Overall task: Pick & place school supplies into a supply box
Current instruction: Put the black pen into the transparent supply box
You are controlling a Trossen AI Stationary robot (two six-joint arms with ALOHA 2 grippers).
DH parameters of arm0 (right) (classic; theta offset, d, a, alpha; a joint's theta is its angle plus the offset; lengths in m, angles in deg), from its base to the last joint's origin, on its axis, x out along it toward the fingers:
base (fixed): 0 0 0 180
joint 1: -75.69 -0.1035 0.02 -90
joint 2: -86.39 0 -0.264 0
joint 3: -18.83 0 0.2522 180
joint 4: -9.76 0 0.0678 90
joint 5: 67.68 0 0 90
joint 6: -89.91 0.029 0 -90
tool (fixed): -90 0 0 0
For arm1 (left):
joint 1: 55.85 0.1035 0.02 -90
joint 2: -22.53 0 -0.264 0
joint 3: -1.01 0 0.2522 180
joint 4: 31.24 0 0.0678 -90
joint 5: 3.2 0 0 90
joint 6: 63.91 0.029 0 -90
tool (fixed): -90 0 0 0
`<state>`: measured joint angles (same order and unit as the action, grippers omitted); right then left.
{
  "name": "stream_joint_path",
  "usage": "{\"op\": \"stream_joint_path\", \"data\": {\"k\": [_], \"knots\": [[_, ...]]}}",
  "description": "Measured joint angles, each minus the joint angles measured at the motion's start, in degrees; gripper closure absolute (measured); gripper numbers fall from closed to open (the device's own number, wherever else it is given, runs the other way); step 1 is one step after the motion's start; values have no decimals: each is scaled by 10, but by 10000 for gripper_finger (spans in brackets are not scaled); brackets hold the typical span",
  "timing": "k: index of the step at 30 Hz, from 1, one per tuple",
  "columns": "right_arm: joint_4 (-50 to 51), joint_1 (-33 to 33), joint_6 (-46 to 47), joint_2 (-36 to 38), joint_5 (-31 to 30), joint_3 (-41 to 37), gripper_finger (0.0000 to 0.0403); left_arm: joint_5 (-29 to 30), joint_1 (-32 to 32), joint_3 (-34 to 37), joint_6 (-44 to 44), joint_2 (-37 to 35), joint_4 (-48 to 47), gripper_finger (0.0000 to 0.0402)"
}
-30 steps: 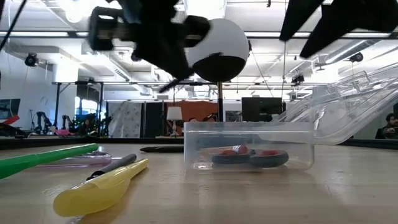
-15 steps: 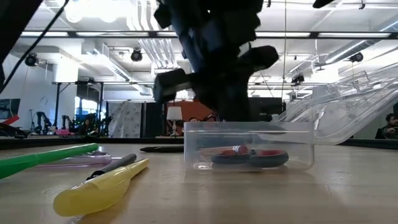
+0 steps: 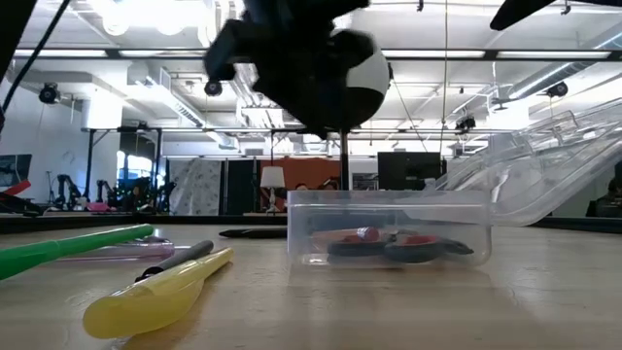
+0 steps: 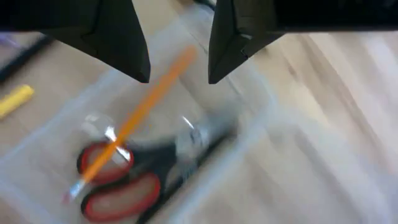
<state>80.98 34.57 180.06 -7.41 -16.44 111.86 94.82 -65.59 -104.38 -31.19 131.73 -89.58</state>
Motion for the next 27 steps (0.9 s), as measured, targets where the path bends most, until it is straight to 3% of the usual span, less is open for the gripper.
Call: {"op": "stream_joint_path", "data": {"k": [6, 10, 13, 17, 21, 24, 27], "knots": [[53, 0, 83, 2, 1, -1, 227, 30, 101, 111, -257, -77, -10, 254], [73, 0, 131, 2, 2, -6, 227, -14, 172, 204, -390, -125, 23, 258], [73, 0, 132, 1, 2, -6, 227, -80, 204, 260, -403, -145, 94, 266], [69, 6, 134, 0, 4, -7, 227, -100, 196, 301, -404, -133, 171, 276], [70, 11, 147, 0, 4, -8, 227, -87, 198, 312, -404, -109, 197, 281], [69, 11, 158, 0, 4, -8, 227, -32, 199, 314, -404, -93, 196, 282], [70, 10, 168, 0, 3, -9, 227, -21, 205, 309, -404, -82, 199, 282]]}}
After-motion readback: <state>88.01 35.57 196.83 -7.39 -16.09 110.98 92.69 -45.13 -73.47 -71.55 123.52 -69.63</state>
